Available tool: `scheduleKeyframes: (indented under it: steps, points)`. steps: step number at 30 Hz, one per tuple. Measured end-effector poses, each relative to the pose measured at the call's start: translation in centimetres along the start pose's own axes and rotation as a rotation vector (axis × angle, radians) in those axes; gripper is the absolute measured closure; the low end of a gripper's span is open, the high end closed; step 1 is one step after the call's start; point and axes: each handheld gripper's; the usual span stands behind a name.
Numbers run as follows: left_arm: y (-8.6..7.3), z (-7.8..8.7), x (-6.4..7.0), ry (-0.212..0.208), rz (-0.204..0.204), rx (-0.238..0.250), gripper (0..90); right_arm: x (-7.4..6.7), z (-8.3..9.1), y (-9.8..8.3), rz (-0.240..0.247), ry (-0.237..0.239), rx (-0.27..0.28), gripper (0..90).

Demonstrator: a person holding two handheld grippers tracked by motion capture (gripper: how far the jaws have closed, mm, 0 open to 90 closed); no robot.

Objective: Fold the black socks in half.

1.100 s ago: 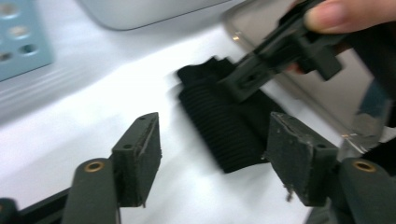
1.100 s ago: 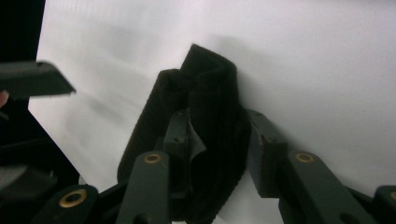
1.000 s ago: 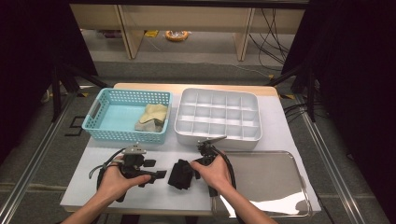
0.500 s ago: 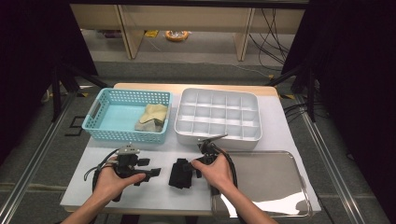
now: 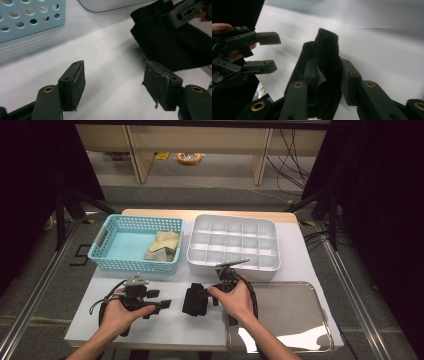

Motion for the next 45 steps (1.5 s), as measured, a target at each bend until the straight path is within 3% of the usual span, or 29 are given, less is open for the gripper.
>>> scheduleKeyframes:
  steps: [2, 4, 5, 9, 13, 17, 18, 19, 23, 26, 29, 30, 40, 41, 45]
  points:
    - [0.1, 0.1, -0.1, 0.007, -0.009, -0.006, 33.2, 0.0, 0.2, 0.1, -0.006, 0.010, 0.000, 70.4]
    - [0.0, 0.1, -0.1, 0.006, -0.002, 0.004, 33.2, 0.2, 0.3, 0.2, 0.003, -0.020, 0.018, 70.5]
    - [0.0, 0.1, -0.1, 0.010, -0.002, 0.006, 33.2, 0.2, 0.4, 0.2, 0.005, 0.003, 0.020, 70.5]
    - [0.0, 0.1, -0.2, 0.019, -0.001, 0.004, 33.2, 0.0, 0.9, 0.4, -0.009, 0.008, 0.025, 70.4]
    - [-0.1, 0.0, -0.3, 0.014, -0.002, -0.005, 33.3, 0.1, 1.3, 0.7, 0.035, 0.005, 0.075, 70.4]
    - [-0.1, 0.0, -0.3, 0.016, -0.003, -0.006, 33.3, -0.4, 1.7, 0.9, 0.004, 0.013, 0.061, 70.4]
    - [-0.1, 0.0, -0.2, 0.023, -0.003, -0.001, 33.3, -0.2, 1.6, 1.0, 0.033, 0.013, 0.086, 70.4]
    - [-0.1, 0.0, -0.2, 0.022, -0.003, -0.004, 33.3, -0.3, 1.8, 1.1, 0.024, 0.015, 0.070, 70.4]
    - [-0.1, 0.1, -0.4, 0.023, -0.013, -0.020, 33.3, -0.2, 1.9, 1.4, 0.054, 0.006, 0.105, 70.3]
    - [-0.1, 0.0, -0.3, 0.030, -0.009, -0.018, 33.3, -0.5, 2.2, 1.6, 0.037, 0.003, 0.097, 70.4]
    - [-0.1, -0.1, -0.3, 0.018, 0.000, -0.006, 33.3, -0.5, 2.3, 1.9, 0.067, 0.002, 0.125, 70.3]
    - [-0.1, -0.1, -0.3, 0.016, -0.002, -0.005, 33.3, -0.8, 2.5, 1.9, 0.042, 0.002, 0.107, 70.3]
    - [-0.1, -0.2, -0.3, 0.018, 0.001, -0.005, 33.3, -0.9, 3.1, 3.1, 0.096, -0.003, 0.161, 70.3]
    - [-0.1, -0.2, -0.3, 0.018, 0.002, -0.005, 33.3, -1.1, 3.2, 3.2, 0.075, -0.001, 0.154, 70.3]
    - [-0.1, -0.1, -0.3, 0.018, 0.000, -0.008, 33.3, -1.2, 3.4, 3.6, 0.085, 0.000, 0.168, 70.3]
Point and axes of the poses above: each handheld gripper's, and its own axes: z roughly backward along the jaws, y roughly out of its top, x roughly to its right, and after that the axes turned 10 degrees about -y, right-handed
